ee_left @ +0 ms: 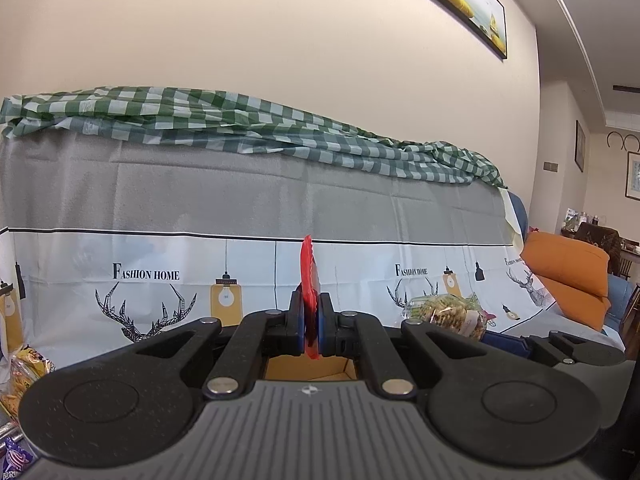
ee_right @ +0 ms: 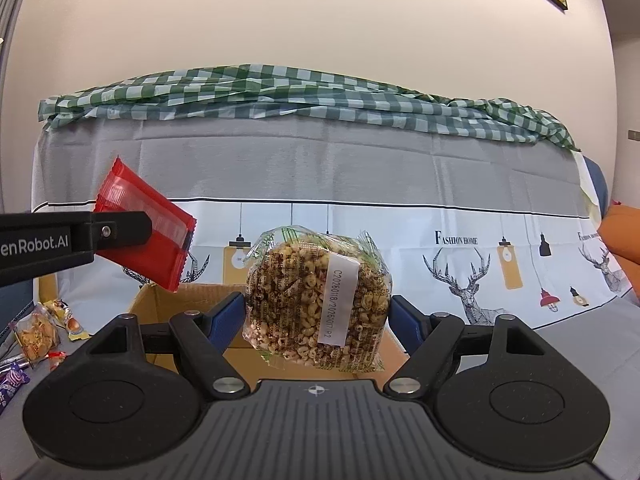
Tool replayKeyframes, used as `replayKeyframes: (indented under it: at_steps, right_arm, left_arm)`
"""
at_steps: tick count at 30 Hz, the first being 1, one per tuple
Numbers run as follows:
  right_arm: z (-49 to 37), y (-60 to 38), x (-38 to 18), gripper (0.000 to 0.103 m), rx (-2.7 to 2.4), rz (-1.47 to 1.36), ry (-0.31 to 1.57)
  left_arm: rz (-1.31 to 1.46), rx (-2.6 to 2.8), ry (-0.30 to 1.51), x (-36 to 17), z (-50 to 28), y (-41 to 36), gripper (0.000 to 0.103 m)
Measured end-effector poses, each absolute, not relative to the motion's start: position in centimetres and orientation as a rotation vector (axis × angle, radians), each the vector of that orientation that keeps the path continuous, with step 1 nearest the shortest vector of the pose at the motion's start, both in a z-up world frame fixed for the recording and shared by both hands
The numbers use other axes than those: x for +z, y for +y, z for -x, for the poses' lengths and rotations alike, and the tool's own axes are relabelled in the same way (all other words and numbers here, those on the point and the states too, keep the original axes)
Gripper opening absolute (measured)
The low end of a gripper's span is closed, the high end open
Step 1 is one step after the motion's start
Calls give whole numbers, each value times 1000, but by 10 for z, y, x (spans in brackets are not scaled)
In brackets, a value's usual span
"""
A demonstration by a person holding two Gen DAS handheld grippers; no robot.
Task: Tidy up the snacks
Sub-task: 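Lower the red packet and peanut cake into the box and open both tools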
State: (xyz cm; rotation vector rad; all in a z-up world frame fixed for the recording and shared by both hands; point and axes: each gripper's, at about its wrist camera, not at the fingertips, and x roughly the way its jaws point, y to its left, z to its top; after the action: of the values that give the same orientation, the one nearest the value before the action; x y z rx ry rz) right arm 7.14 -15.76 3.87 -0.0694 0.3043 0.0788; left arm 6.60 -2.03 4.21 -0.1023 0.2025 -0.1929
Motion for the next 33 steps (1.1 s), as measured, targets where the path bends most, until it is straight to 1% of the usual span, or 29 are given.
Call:
replayKeyframes:
  at_steps: [33]
  right_arm:
    - [-67, -151, 37, 79, 15, 49, 298]
  left_arm:
    - [83, -220, 215, 39, -69, -29, 5]
